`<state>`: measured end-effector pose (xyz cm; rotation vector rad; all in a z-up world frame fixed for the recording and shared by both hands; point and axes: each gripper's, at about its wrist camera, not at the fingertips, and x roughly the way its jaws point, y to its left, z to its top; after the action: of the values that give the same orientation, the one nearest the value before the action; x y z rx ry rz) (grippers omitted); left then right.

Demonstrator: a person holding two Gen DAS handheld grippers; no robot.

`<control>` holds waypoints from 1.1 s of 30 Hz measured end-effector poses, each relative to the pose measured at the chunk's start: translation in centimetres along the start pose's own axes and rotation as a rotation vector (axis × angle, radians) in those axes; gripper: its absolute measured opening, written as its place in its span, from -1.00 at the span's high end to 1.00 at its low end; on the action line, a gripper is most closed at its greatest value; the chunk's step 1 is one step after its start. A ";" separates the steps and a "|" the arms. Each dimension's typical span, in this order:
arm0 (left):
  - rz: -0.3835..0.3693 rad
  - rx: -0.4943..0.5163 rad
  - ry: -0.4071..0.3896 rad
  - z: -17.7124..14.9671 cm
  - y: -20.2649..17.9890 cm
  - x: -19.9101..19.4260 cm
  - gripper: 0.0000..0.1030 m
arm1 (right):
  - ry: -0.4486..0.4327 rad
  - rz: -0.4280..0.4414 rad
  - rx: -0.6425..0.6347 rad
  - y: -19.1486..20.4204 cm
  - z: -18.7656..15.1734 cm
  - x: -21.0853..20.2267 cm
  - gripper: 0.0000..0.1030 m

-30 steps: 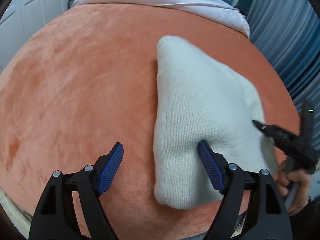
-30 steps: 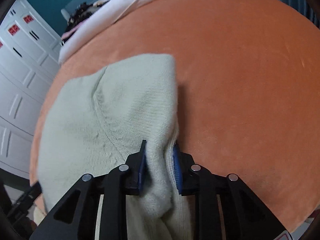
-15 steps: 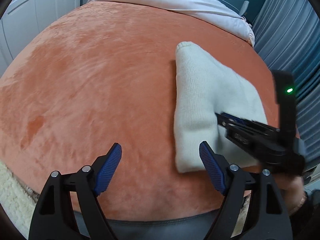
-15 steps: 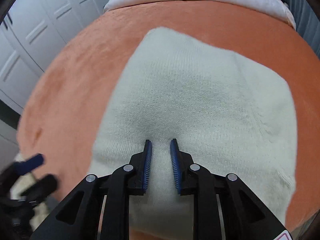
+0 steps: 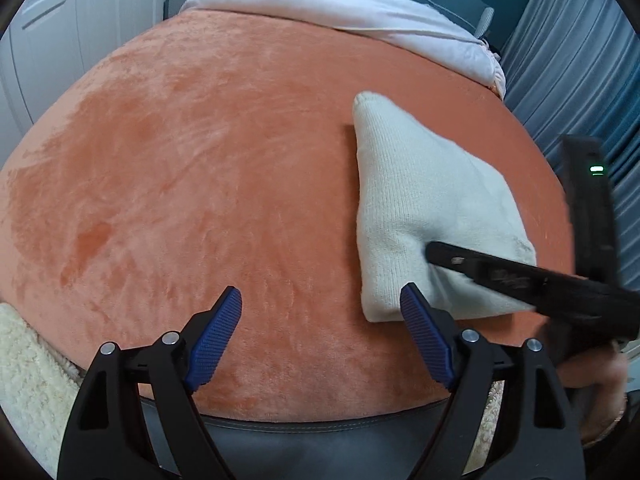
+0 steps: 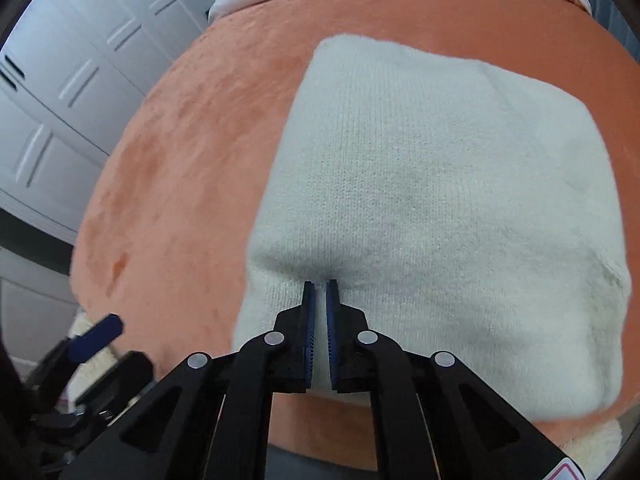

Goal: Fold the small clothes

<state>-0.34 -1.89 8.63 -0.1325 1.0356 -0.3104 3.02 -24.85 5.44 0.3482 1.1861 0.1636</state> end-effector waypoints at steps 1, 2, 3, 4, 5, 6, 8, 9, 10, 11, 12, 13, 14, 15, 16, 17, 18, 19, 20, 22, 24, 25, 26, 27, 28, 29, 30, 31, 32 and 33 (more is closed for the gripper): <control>-0.002 -0.006 -0.005 0.0 0.1 -0.1 -0.63 | -0.016 0.019 0.000 -0.1 -0.2 -0.9 0.88; -0.008 -0.015 -0.007 0.0 0.1 0.0 -0.63 | -0.015 -0.005 -0.010 -0.5 -0.6 -1.0 0.88; -0.007 -0.021 0.001 0.0 0.0 0.3 -0.64 | 0.007 -0.056 -0.016 -1.2 -1.2 -0.2 0.88; -0.002 -0.021 0.017 0.1 -0.2 0.8 -0.63 | 0.047 -0.094 -0.015 -2.3 -1.9 1.5 1.00; -0.003 -0.020 0.031 0.1 -0.6 1.1 -0.63 | 0.056 -0.071 0.006 -3.1 -2.4 2.4 1.00; -0.008 -0.013 0.034 0.2 -1.1 1.3 -0.63 | 0.035 -0.020 0.047 -3.8 -2.6 1.9 1.00; 0.003 0.020 0.018 0.5 -2.2 1.0 -0.63 | -0.025 0.012 0.115 -4.7 -2.4 -1.2 0.90; 0.007 0.041 0.004 0.8 -2.8 0.9 -0.64 | -0.100 0.011 0.127 -5.1 -2.3 -3.3 0.83; 0.008 0.059 -0.010 1.1 -3.3 0.8 -0.65 | -0.164 0.014 0.135 -5.8 -2.2 -5.3 0.73; 0.008 0.071 -0.018 1.4 -3.9 0.9 -0.67 | -0.204 -0.002 0.153 -6.8 -2.1 -6.8 0.60; 0.006 0.078 -0.019 1.9 -4.5 1.3 -0.68 | -0.227 -0.035 0.177 -8.0 -1.8 -7.7 0.50; 0.003 0.080 -0.013 2.3 -5.1 1.8 -0.68 | -0.240 -0.080 0.196 -9.2 -1.6 -8.0 0.31; -0.005 0.080 -0.009 2.8 -5.8 2.3 -0.68 | -0.238 -0.134 0.212 -10.4 -1.3 -7.7 0.28; -0.011 0.082 -0.009 3.3 -6.4 2.8 -0.68 | -0.224 -0.181 0.230 -11.6 -1.2 -7.6 0.28; -0.011 0.085 -0.012 3.7 -7.1 3.3 -0.68 | -0.208 -0.196 0.249 -12.7 -0.9 -6.8 0.28; -0.011 0.090 -0.012 4.1 -7.8 3.8 -0.68 | -0.197 -0.181 0.269 -13.9 -0.7 -6.1 0.28; -0.013 0.095 -0.010 4.4 -8.4 4.4 -0.68 | -0.189 -0.159 0.290 -14.8 -0.4 -5.3 0.28; -0.011 0.100 -0.006 4.7 -9.0 5.0 -0.68 | -0.175 -0.126 0.301 -15.4 -0.2 -4.4 0.42; -0.005 0.104 -0.004 4.9 -9.4 5.4 -0.68 | -0.162 -0.093 0.314 -16.0 0.1 -3.6 0.55; 0.018 0.120 0.000 5.3 -10.2 6.4 -0.68 | -0.177 -0.062 0.327 -16.2 0.8 -3.7 0.64; 0.056 0.150 0.002 5.4 -10.7 7.3 -0.68 | -0.277 -0.028 0.295 -16.0 0.8 -6.8 0.67; 0.077 0.167 0.008 5.4 -10.9 7.8 -0.68 | -0.312 -0.021 0.280 -15.8 1.0 -8.0 0.67; 0.098 0.182 0.021 5.3 -11.0 8.5 -0.68 | -0.329 -0.019 0.278 -15.8 1.1 -8.5 0.67; 0.109 0.186 0.031 5.2 -11.0 9.0 -0.69 | -0.322 -0.021 0.284 -16.3 0.8 -8.3 0.67; 0.113 0.186 0.048 5.0 -10.8 9.7 -0.71 | -0.282 -0.041 0.294 -16.9 0.7 -7.0 0.67; 0.109 0.182 0.065 4.7 -10.7 10.2 -0.71 | -0.206 -0.086 0.297 -17.7 0.6 -4.6 0.65; 0.101 0.177 0.086 4.5 -10.6 10.7 -0.71 | -0.149 -0.112 0.287 -17.7 0.0 -2.6 0.64; 0.104 0.174 0.089 4.4 -10.5 10.9 -0.71 | -0.168 -0.113 0.283 -17.7 -0.3 -2.4 0.64; 0.111 0.177 0.075 4.3 -10.4 10.7 -0.72 | -0.179 -0.105 0.282 -17.3 -0.2 -3.3 0.63; 0.114 0.187 0.070 4.2 -10.5 10.6 -0.72 | -0.190 -0.110 0.285 -16.9 0.0 -4.4 0.63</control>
<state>6.27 -15.30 4.70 0.1063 1.0731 -0.3079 0.45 -42.00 3.39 0.5345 1.0378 -0.1340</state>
